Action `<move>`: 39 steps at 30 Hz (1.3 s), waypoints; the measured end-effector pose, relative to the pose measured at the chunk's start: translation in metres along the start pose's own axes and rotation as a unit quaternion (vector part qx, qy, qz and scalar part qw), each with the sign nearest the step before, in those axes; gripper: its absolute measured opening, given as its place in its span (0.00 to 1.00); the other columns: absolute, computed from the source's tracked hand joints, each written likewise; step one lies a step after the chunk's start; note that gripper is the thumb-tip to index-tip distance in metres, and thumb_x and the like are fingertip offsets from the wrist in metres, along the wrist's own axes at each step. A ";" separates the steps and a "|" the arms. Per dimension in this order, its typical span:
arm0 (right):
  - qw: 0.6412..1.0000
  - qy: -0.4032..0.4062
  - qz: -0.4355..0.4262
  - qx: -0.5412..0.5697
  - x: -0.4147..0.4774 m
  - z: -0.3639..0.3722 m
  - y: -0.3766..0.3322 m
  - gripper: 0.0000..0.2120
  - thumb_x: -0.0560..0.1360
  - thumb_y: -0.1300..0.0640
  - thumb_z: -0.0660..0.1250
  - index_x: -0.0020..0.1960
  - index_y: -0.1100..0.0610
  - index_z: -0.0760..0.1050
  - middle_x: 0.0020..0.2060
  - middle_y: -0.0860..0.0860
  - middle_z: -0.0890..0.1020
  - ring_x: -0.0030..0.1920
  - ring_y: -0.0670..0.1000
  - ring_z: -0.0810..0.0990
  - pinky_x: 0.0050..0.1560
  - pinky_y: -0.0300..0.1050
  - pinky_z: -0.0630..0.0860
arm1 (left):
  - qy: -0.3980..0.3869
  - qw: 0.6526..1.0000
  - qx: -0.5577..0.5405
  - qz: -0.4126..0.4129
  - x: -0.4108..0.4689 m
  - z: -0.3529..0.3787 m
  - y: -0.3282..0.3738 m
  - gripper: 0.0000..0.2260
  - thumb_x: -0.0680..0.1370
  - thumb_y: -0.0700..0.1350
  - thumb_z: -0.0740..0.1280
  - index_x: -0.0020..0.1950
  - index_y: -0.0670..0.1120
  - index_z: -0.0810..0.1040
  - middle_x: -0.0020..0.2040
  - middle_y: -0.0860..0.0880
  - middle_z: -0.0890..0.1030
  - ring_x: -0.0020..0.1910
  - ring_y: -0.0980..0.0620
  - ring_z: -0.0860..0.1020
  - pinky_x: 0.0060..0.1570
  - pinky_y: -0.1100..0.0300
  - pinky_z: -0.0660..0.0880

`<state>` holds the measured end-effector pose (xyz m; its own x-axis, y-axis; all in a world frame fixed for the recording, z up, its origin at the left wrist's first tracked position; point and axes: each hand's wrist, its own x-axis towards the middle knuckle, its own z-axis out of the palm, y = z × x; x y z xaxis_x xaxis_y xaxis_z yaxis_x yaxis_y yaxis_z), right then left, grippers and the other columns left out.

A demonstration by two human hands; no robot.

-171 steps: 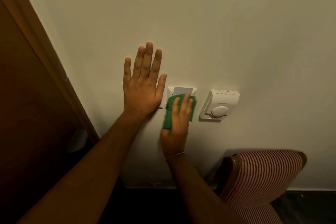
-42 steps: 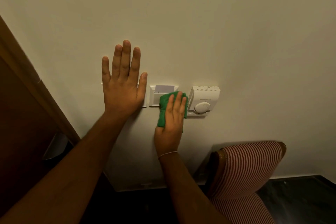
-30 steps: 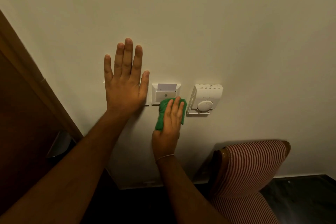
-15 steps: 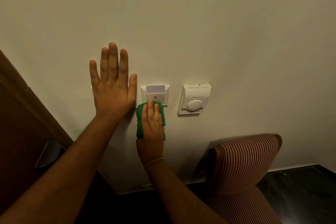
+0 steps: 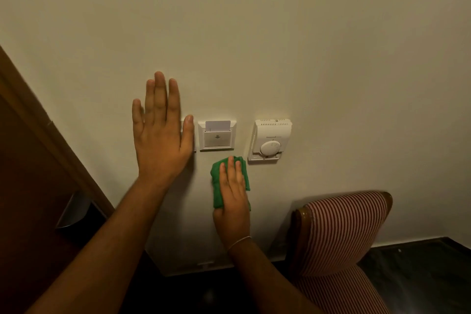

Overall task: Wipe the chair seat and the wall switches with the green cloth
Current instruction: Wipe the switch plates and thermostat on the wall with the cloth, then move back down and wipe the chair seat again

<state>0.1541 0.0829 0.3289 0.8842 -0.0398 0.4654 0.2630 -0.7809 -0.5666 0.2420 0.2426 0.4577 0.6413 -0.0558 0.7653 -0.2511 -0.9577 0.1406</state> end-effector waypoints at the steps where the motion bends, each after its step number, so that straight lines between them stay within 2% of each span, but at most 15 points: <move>1: 1.000 -0.003 -0.003 0.003 -0.004 -0.004 0.004 0.50 0.68 0.71 0.62 0.86 0.52 0.48 0.86 0.47 0.46 0.86 0.51 0.44 0.84 0.57 0.53 | 0.000 1.000 -0.003 -0.016 -0.014 -0.001 0.003 0.35 0.91 0.57 0.51 0.93 0.46 0.41 0.91 0.48 0.36 0.90 0.49 0.35 0.87 0.49 0.34; 5: 0.999 -0.044 -0.005 -0.008 -0.025 -0.021 0.029 0.47 0.74 0.71 0.66 0.86 0.52 0.49 0.86 0.49 0.48 0.86 0.52 0.43 0.84 0.59 0.56 | -0.027 0.998 -0.040 -0.039 -0.091 0.003 0.022 0.35 0.89 0.56 0.53 0.92 0.49 0.39 0.91 0.48 0.37 0.91 0.49 0.37 0.88 0.48 0.35; 9: 0.996 -0.088 0.016 -0.027 -0.055 -0.043 0.069 0.41 0.74 0.69 0.61 0.85 0.55 0.54 0.86 0.48 0.48 0.86 0.52 0.43 0.85 0.57 0.51 | -0.078 0.994 -0.054 -0.062 -0.179 0.019 0.051 0.33 0.89 0.55 0.54 0.91 0.45 0.51 0.91 0.41 0.53 0.90 0.42 0.49 0.86 0.37 0.49; 11: 0.996 -0.080 0.029 -0.036 -0.076 -0.054 0.093 0.38 0.74 0.68 0.59 0.84 0.58 0.59 0.86 0.49 0.52 0.86 0.53 0.46 0.85 0.51 0.48 | -0.126 0.988 -0.073 -0.055 -0.219 0.029 0.067 0.32 0.87 0.54 0.56 0.91 0.45 0.56 0.90 0.40 0.58 0.90 0.39 0.55 0.85 0.36 0.53; 13: 0.995 -0.080 0.043 -0.044 -0.101 -0.065 0.118 0.38 0.73 0.66 0.55 0.83 0.60 0.61 0.85 0.51 0.55 0.86 0.54 0.50 0.85 0.49 0.50 | -0.192 0.978 -0.075 -0.034 -0.256 0.039 0.081 0.32 0.86 0.53 0.58 0.90 0.44 0.62 0.90 0.41 0.61 0.88 0.38 0.61 0.84 0.36 0.57; 16: 0.989 -0.112 0.077 -0.058 -0.140 -0.077 0.159 0.42 0.69 0.72 0.60 0.83 0.60 0.61 0.85 0.53 0.56 0.86 0.53 0.49 0.84 0.54 0.55 | -0.291 0.953 -0.078 -0.015 -0.297 0.054 0.101 0.33 0.86 0.54 0.59 0.89 0.41 0.66 0.89 0.42 0.64 0.87 0.39 0.66 0.83 0.38 0.60; 18: 0.984 -0.140 0.094 -0.065 -0.161 -0.082 0.181 0.45 0.66 0.76 0.66 0.82 0.62 0.62 0.84 0.56 0.57 0.86 0.59 0.52 0.83 0.60 0.58 | -0.340 0.937 -0.082 -0.008 -0.313 0.062 0.113 0.33 0.85 0.55 0.58 0.87 0.39 0.69 0.87 0.40 0.68 0.85 0.38 0.70 0.81 0.39 0.59; 22: 0.965 -0.180 0.178 -0.067 -0.218 -0.085 0.234 0.41 0.68 0.76 0.71 0.80 0.66 0.65 0.81 0.58 0.60 0.82 0.65 0.58 0.80 0.67 0.63 | -0.425 0.901 -0.082 0.038 -0.350 0.089 0.148 0.34 0.86 0.57 0.54 0.88 0.39 0.67 0.87 0.41 0.67 0.86 0.39 0.67 0.84 0.40 0.56; 24: 0.950 -0.208 0.224 -0.066 -0.245 -0.083 0.264 0.35 0.75 0.68 0.67 0.81 0.65 0.62 0.82 0.57 0.58 0.83 0.63 0.54 0.82 0.66 0.59 | -0.439 0.892 -0.090 0.062 -0.373 0.106 0.161 0.34 0.87 0.58 0.55 0.88 0.40 0.66 0.88 0.42 0.65 0.87 0.41 0.64 0.84 0.41 0.55; 26: 0.927 -0.257 0.261 -0.078 -0.267 -0.077 0.296 0.36 0.77 0.58 0.60 0.83 0.63 0.55 0.84 0.55 0.51 0.84 0.57 0.45 0.84 0.62 0.53 | -0.446 0.887 -0.087 0.080 -0.399 0.124 0.170 0.34 0.86 0.58 0.56 0.88 0.40 0.67 0.88 0.43 0.65 0.88 0.43 0.63 0.84 0.42 0.57; 29: 0.893 -0.325 0.293 -0.107 -0.295 -0.059 0.344 0.38 0.80 0.64 0.59 0.86 0.57 0.47 0.83 0.49 0.40 0.83 0.51 0.36 0.85 0.59 0.52 | -0.468 0.877 -0.075 0.082 -0.444 0.147 0.174 0.34 0.86 0.59 0.57 0.88 0.40 0.67 0.88 0.43 0.65 0.88 0.46 0.61 0.86 0.46 0.51; 31: 0.885 -0.344 0.296 -0.101 -0.306 -0.047 0.370 0.36 0.83 0.65 0.58 0.86 0.55 0.47 0.82 0.48 0.38 0.84 0.52 0.37 0.84 0.58 0.54 | -0.487 0.868 -0.062 0.077 -0.470 0.159 0.173 0.34 0.88 0.61 0.53 0.87 0.40 0.68 0.88 0.44 0.66 0.87 0.46 0.62 0.86 0.48 0.47; 33: 0.871 -0.390 0.286 -0.090 -0.316 -0.038 0.393 0.35 0.83 0.64 0.58 0.86 0.54 0.47 0.80 0.48 0.36 0.84 0.53 0.37 0.84 0.54 0.55 | -0.514 0.853 -0.054 0.079 -0.490 0.166 0.172 0.33 0.89 0.61 0.51 0.87 0.41 0.69 0.87 0.44 0.68 0.86 0.44 0.66 0.85 0.48 0.49; 36: 0.860 -0.417 0.282 -0.083 -0.323 -0.030 0.424 0.38 0.81 0.67 0.61 0.85 0.53 0.48 0.83 0.50 0.40 0.85 0.54 0.39 0.84 0.53 0.53 | -0.538 0.837 -0.048 0.090 -0.512 0.177 0.176 0.32 0.86 0.56 0.57 0.86 0.40 0.71 0.86 0.43 0.69 0.84 0.41 0.71 0.82 0.44 0.57; 39: 0.856 -0.428 0.269 -0.104 -0.323 -0.020 0.451 0.40 0.80 0.66 0.63 0.86 0.51 0.49 0.85 0.50 0.43 0.86 0.55 0.40 0.85 0.54 0.47 | -0.552 0.828 -0.043 0.082 -0.520 0.188 0.183 0.32 0.85 0.54 0.56 0.87 0.41 0.69 0.87 0.43 0.68 0.86 0.42 0.68 0.82 0.43 0.59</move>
<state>-0.0209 -0.2689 -0.0634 0.8380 -0.0272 -0.5449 -0.2674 -0.8911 -0.3667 -0.0012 0.0434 -0.0331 0.8541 -0.4524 -0.2567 -0.4202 -0.8910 0.1722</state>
